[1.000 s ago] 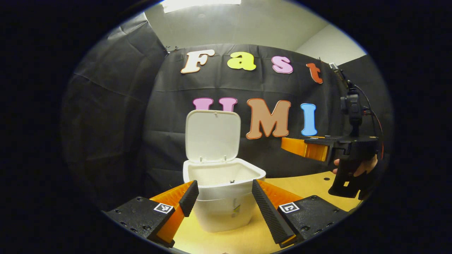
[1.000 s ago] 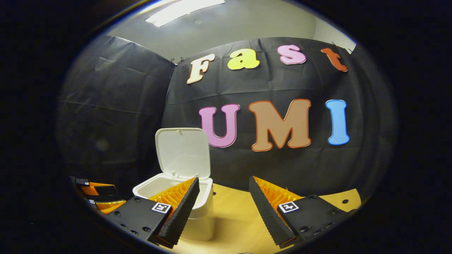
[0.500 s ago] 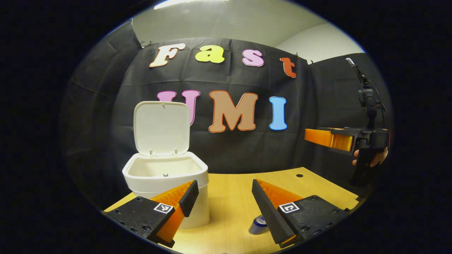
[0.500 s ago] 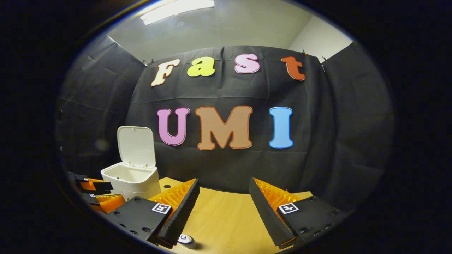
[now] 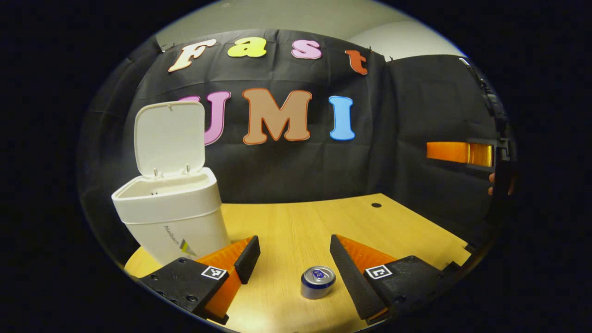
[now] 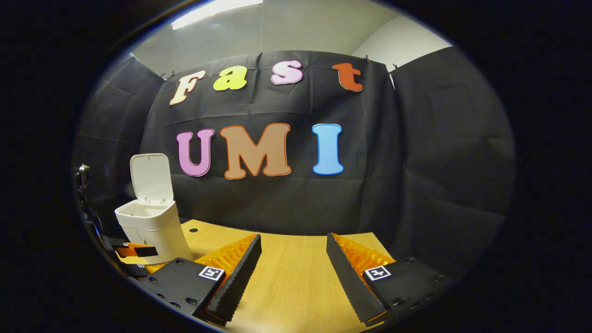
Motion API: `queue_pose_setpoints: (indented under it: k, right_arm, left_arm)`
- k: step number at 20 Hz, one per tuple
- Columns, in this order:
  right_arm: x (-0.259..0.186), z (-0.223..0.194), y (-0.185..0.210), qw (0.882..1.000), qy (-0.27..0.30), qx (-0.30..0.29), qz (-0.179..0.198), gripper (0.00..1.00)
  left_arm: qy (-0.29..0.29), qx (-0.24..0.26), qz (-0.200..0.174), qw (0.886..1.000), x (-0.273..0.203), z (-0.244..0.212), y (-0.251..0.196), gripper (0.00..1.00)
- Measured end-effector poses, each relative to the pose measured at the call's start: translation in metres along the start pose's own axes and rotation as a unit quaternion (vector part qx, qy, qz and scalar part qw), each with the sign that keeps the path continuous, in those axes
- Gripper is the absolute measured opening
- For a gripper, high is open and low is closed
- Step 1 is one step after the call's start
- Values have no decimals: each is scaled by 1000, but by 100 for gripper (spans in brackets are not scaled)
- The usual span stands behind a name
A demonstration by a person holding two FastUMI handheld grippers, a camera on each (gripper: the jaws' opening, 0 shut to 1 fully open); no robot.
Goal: Press the lid of the desktop garbage bin to open it, pick up the crumpled paper on the desktop and throw it into the bin, then pick up the pop can on the desktop and drop it into the bin, and finally close the garbage bin lid.
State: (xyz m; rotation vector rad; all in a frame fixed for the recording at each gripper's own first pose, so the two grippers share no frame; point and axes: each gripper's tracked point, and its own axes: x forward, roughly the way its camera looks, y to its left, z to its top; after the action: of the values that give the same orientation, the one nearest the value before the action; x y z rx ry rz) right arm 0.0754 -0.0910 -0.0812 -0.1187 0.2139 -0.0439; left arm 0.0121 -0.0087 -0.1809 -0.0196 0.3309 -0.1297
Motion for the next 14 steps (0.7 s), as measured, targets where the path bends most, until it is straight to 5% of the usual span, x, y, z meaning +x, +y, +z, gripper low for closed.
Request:
queue_pose_setpoints:
  k: [14]
  right_arm:
    - [-29, -52, -52, 996, 70, -28, -40, 94]
  left_arm:
    - [114, -42, -25, 992, 58, -100, -29, 93]
